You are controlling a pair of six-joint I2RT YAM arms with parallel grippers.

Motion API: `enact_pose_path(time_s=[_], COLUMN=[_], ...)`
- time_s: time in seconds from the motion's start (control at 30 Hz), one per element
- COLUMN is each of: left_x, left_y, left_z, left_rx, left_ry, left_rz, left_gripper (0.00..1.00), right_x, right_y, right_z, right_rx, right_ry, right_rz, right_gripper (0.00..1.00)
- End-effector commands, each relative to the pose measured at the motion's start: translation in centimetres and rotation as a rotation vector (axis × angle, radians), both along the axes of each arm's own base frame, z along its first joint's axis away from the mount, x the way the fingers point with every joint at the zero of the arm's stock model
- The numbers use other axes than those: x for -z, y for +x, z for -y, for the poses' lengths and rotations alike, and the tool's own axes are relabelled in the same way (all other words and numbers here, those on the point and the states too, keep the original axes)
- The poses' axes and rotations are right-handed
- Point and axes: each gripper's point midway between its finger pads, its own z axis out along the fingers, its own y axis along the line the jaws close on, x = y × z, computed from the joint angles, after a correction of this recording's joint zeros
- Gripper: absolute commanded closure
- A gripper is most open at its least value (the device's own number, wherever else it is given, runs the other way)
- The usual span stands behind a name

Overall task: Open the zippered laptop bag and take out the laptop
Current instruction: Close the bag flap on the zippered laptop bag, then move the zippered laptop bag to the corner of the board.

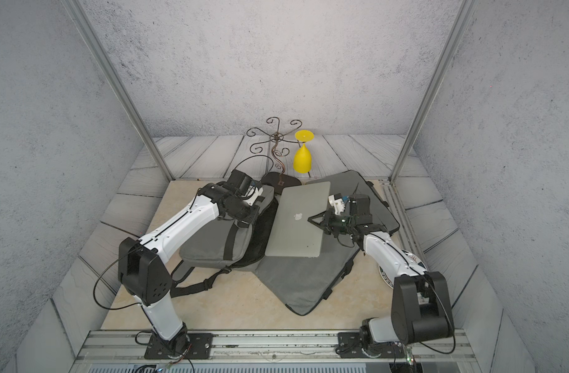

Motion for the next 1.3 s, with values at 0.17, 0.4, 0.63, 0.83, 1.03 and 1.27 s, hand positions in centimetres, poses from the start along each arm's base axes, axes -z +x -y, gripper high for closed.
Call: enact_pose_path(time_s=[0.17, 0.4, 0.63, 0.83, 1.03, 1.27], left_x=[2.7, 5.2, 8.9, 11.4, 13.2, 12.6], left_y=[-1.6, -3.0, -4.4, -4.9, -4.7, -2.7], left_z=[1.9, 2.7, 3.0, 2.8, 1.1, -1.5], left_rx=[0.076, 0.076, 0.085, 0.086, 0.113, 0.100], left_ry=[0.029, 0.104, 0.245, 0.296, 0.466, 0.652], left_rz=[-0.049, -0.068, -0.102, -0.125, -0.134, -0.035], left_gripper=[0.62, 0.42, 0.34, 0.32, 0.32, 0.33], right_x=[-5.6, -5.7, -4.5, -3.4, -2.9, -2.6], right_y=[-2.8, -2.8, -2.5, -2.6, -2.3, -1.9], right_z=[5.1, 6.0, 6.1, 6.1, 6.1, 6.1], right_rx=[0.038, 0.098, 0.125, 0.125, 0.133, 0.127], right_ry=[-0.007, -0.004, 0.033, 0.038, 0.052, 0.057], right_rz=[0.219, 0.217, 0.188, 0.162, 0.151, 0.144], right_gripper=[1.00, 1.00, 1.00, 1.00, 1.00, 1.00])
